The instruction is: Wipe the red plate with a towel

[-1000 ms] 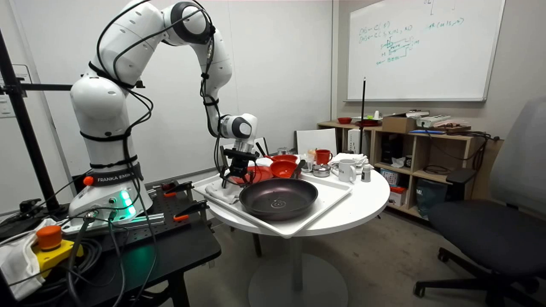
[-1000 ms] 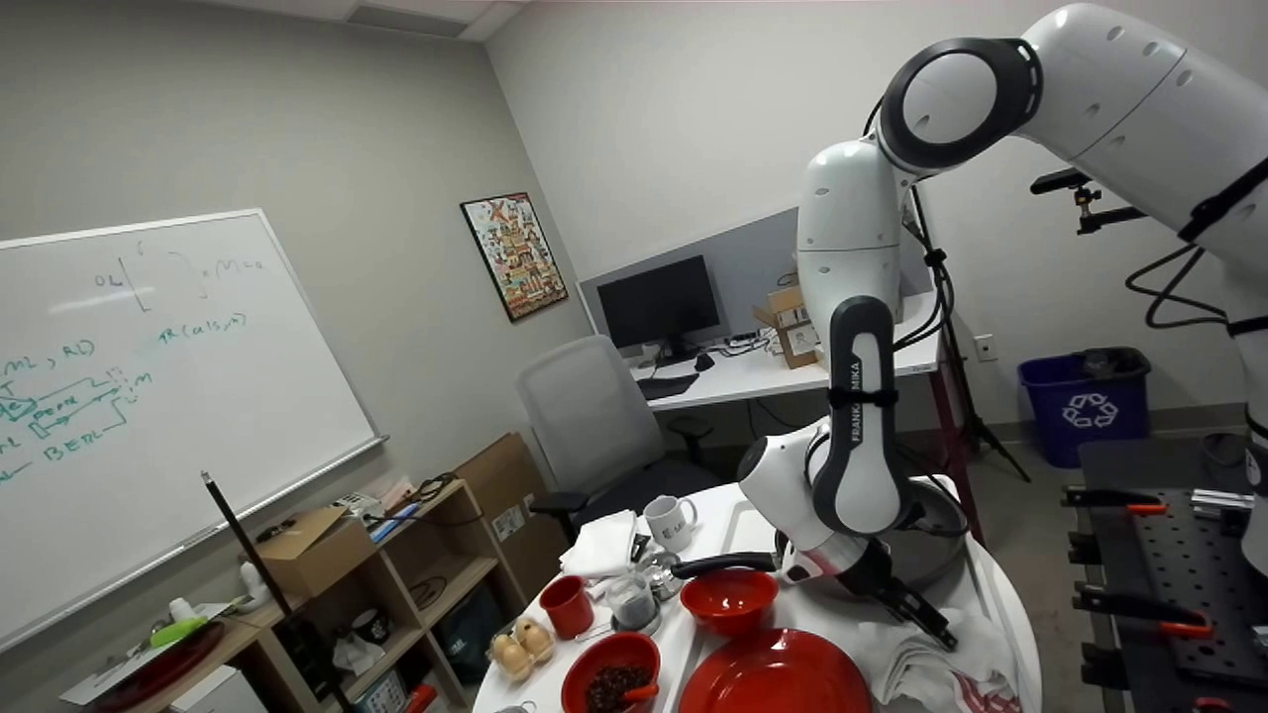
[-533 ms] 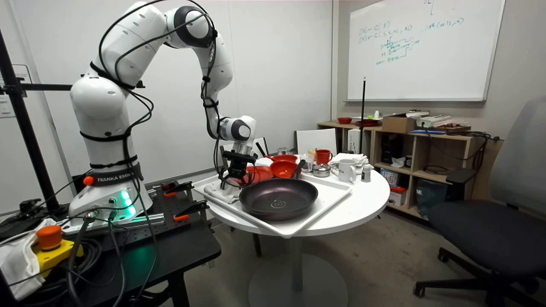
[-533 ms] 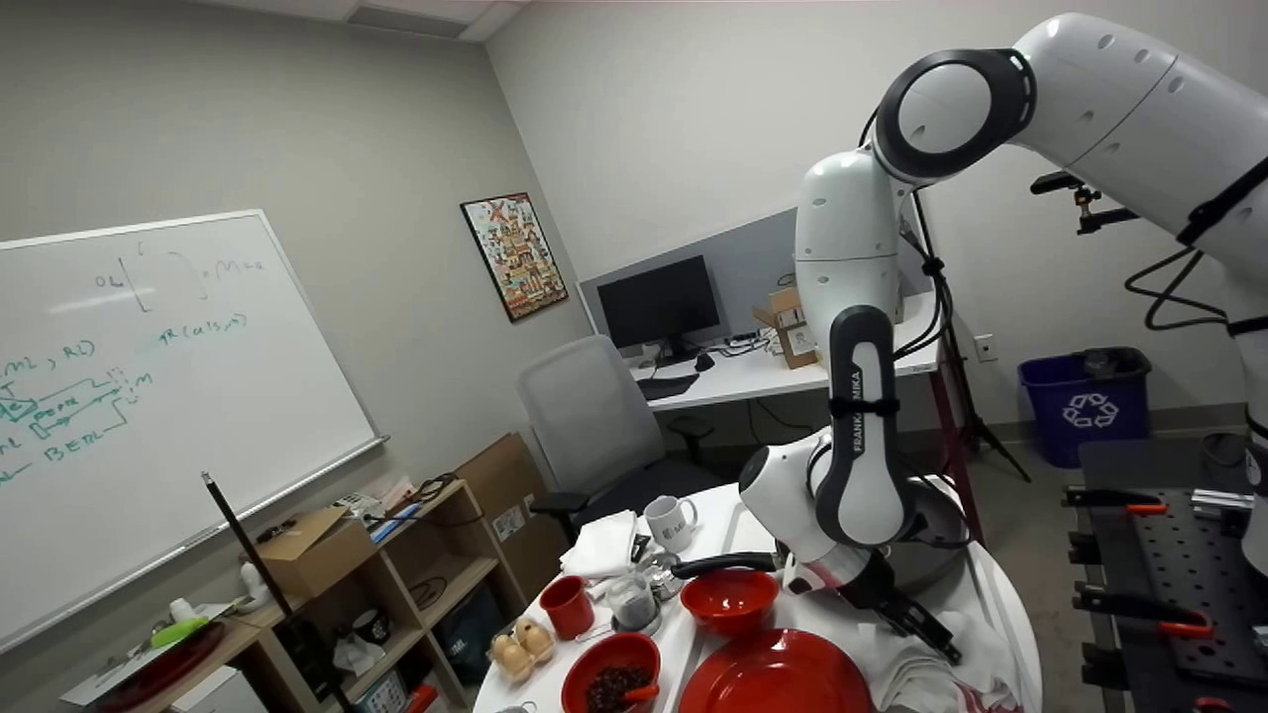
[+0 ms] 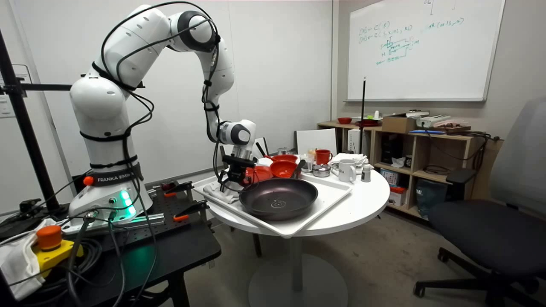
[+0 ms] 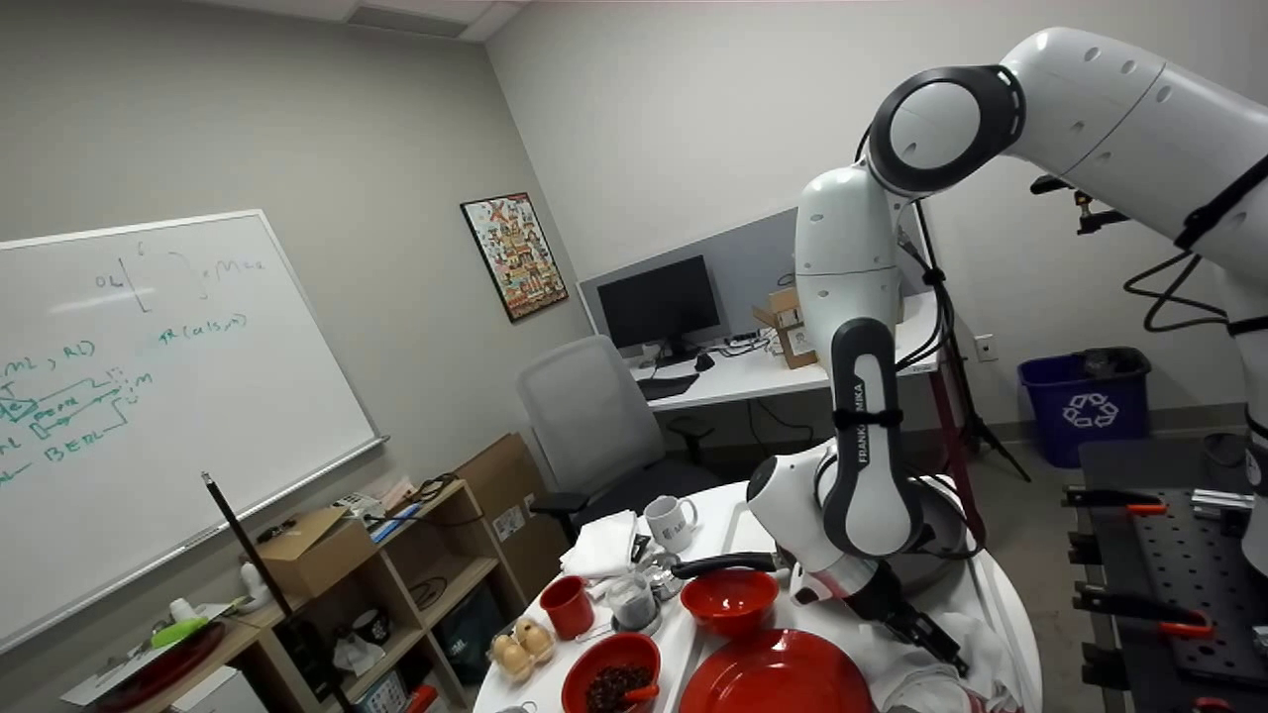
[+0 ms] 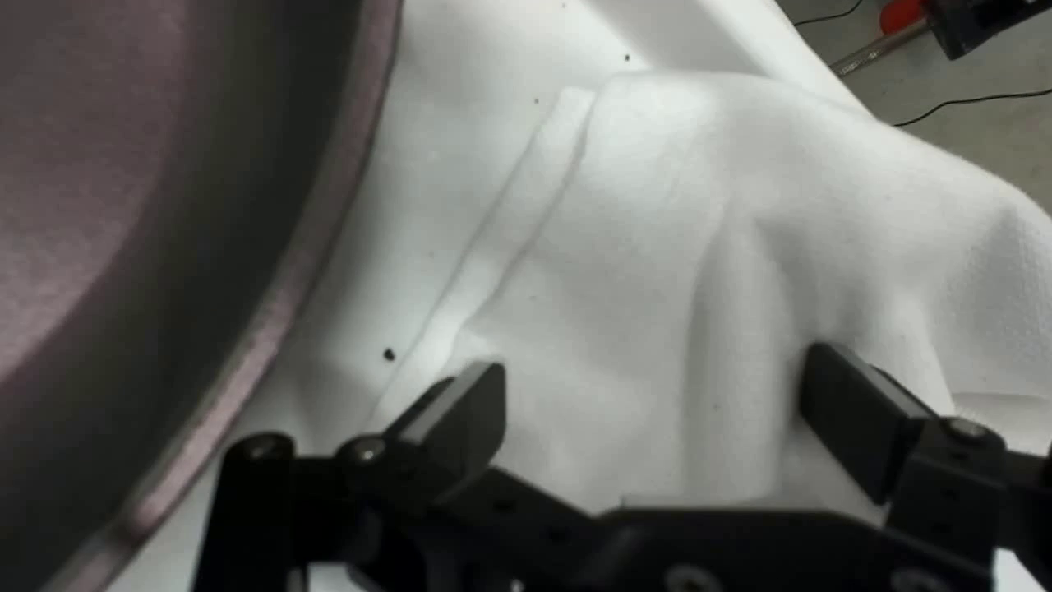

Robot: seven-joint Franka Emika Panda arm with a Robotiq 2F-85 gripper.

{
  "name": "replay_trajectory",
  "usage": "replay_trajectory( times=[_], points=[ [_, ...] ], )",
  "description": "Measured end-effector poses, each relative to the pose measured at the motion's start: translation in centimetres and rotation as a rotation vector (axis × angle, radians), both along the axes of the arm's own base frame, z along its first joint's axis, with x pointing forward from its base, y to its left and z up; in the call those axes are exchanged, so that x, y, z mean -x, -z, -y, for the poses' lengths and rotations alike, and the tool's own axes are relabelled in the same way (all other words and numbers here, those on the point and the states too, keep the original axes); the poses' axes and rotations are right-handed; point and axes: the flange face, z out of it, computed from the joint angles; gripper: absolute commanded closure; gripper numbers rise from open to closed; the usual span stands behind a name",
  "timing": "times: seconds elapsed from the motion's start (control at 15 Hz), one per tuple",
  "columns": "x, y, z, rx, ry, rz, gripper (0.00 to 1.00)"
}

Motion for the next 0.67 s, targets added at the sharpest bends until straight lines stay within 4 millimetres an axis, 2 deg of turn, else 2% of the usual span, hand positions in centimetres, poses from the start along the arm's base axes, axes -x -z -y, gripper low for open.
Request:
replay_trajectory(
  times=[0.47,0.53,0.67],
  points=[
    [0.48,0.53,-0.37,-0.013,-0.009,-0.013,0.86],
    [0.56,0.60,-0.40,-0.014,-0.009,-0.015,0.91],
    [0.58,0.55,-0.50,-0.017,-0.010,-0.015,0.96]
  ],
)
